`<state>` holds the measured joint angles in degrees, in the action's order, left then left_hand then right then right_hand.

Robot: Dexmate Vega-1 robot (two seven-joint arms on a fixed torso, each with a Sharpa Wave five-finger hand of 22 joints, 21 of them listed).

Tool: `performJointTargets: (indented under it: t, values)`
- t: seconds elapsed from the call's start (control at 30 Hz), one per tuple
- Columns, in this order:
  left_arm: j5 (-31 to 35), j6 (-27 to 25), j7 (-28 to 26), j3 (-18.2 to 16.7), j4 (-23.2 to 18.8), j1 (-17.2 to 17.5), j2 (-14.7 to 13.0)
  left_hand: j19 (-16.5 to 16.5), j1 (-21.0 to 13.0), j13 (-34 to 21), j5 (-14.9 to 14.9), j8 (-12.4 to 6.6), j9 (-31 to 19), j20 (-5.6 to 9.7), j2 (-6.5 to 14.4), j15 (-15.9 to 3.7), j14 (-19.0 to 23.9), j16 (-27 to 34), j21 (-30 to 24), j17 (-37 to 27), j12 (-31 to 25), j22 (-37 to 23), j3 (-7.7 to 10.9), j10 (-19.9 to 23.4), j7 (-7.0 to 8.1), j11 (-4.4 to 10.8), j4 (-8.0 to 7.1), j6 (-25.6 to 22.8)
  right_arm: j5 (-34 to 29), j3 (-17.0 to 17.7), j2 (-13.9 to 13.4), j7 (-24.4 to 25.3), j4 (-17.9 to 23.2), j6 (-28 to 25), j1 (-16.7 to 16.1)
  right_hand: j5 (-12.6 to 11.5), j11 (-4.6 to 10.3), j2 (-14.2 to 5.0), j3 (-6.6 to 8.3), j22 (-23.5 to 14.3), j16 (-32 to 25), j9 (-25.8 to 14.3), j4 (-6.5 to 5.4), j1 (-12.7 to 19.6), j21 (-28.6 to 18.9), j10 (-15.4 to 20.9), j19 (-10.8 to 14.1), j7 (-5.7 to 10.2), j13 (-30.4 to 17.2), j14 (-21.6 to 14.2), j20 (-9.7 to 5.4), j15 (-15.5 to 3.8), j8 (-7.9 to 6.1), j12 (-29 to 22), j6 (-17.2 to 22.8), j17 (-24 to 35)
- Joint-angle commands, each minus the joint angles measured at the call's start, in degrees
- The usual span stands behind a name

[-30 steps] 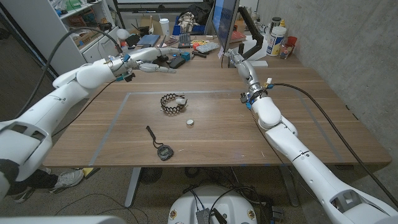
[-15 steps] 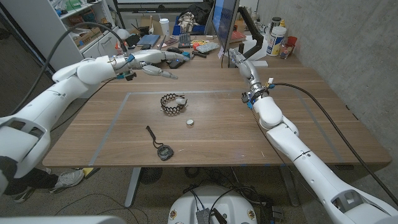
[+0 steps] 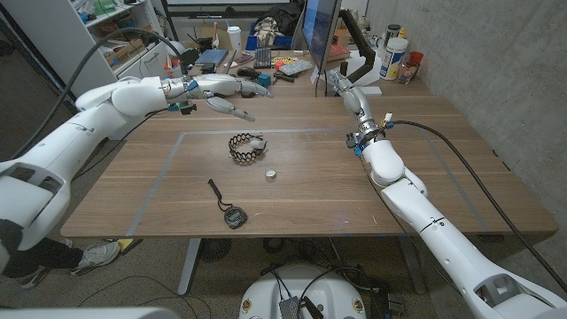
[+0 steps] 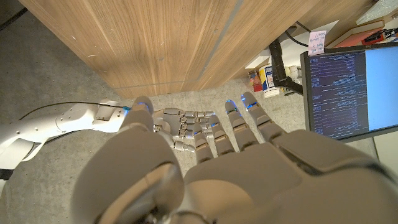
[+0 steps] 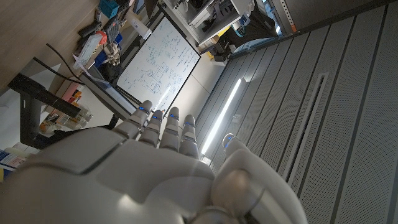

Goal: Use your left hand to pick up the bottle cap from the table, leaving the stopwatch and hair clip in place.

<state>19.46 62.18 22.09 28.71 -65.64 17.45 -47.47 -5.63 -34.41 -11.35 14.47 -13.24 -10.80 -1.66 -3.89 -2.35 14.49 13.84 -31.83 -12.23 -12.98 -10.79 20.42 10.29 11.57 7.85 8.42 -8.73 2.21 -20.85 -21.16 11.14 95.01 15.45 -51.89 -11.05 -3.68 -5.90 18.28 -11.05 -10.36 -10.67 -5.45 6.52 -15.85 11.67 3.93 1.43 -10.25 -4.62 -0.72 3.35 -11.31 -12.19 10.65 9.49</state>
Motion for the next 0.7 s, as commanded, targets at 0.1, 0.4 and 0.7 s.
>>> performJointTargets:
  t: [0.1, 0.4, 0.7]
  values:
    - [0.59, 0.14, 4.44, 1.28, -1.48, -1.35, -0.67, -0.30, -1.19, -0.34, 0.33, -0.35, -0.20, 0.44, 0.00, -4.89, 0.57, 0.08, 0.26, -0.34, -0.12, -0.16, 0.25, 0.89, 0.45, 0.12, 0.49, -0.35, -1.06, 0.10, -0.23, 1.08, 0.98, -0.26, -0.90, -0.24, -0.13, 0.20, -0.19, -0.29, 0.14, -0.17, -0.14, -0.38, 0.31, 0.39, 0.05, 0.07, -0.20, -0.03, -0.07, -0.09, 0.12, 0.03, 0.44, 0.32]
    - [1.64, -0.11, 6.54, 1.65, -3.07, -1.75, -0.89, -0.35, -2.55, -0.47, 0.47, -0.30, -0.20, 0.78, 0.10, -5.01, 0.55, 0.04, 0.41, -0.58, -0.21, -0.17, 0.44, 1.63, 0.68, 0.06, 0.55, -0.61, -1.42, 0.38, -0.44, 1.69, 1.76, -0.36, -1.60, -0.26, -0.24, 0.19, -0.26, -0.30, 0.15, -0.16, -0.24, -0.52, 0.36, 0.43, 0.07, 0.04, -0.20, -0.01, -0.03, -0.09, 0.13, 0.03, 0.46, 0.33]
    - [1.86, 0.04, 8.38, 2.22, -3.85, -2.22, -0.74, -0.75, -5.04, -0.63, 0.60, -0.58, -0.30, 1.34, 0.76, -5.49, 0.83, 0.09, 0.46, -0.80, -0.33, -0.18, 1.18, 2.52, 0.90, 0.70, 0.83, -1.56, -1.19, 0.62, -0.51, 1.87, 1.79, 0.09, -2.07, -0.26, -0.17, 0.21, -0.31, -0.30, 0.13, -0.16, -0.31, -0.63, 0.40, 0.44, 0.10, 0.07, -0.20, -0.07, -0.02, -0.01, 0.14, 0.05, 0.46, 0.33]
